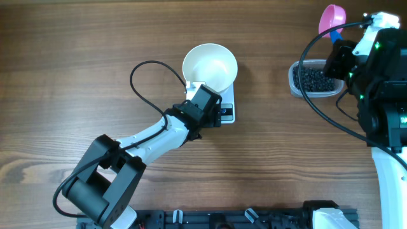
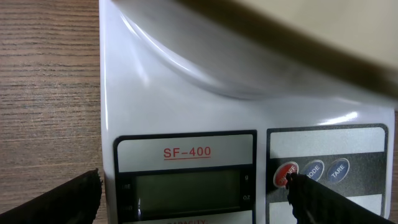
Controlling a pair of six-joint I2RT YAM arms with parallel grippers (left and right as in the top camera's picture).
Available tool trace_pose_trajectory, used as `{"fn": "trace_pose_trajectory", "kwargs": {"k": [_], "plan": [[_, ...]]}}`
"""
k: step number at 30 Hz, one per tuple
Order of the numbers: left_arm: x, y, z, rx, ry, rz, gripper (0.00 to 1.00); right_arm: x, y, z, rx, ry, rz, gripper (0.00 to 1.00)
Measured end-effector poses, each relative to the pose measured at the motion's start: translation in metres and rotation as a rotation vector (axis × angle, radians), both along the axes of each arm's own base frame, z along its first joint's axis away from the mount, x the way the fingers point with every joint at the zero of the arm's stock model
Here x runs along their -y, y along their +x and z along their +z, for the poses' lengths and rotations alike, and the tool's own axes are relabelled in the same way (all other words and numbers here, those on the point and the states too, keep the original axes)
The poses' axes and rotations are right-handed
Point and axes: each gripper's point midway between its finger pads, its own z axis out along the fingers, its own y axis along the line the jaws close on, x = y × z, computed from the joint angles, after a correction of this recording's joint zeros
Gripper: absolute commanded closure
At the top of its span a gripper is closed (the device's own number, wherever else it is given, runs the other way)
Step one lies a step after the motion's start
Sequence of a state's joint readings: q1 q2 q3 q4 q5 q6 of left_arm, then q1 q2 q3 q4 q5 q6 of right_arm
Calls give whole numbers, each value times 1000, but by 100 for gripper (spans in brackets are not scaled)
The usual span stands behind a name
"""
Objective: Scoop item into bowl and weigh 150g on scale
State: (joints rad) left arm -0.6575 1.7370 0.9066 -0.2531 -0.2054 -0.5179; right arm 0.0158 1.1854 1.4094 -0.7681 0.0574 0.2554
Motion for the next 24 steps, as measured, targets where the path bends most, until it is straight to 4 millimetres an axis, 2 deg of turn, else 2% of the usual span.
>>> {"fn": "trace_pose_trajectory", "kwargs": {"k": [20, 24], "plan": [[2, 5, 3, 24, -11, 4, 0, 0, 0, 0, 0, 0, 0, 96], [1, 4, -3, 10, 0, 4, 0, 0, 0, 0, 0, 0, 0, 96]]}}
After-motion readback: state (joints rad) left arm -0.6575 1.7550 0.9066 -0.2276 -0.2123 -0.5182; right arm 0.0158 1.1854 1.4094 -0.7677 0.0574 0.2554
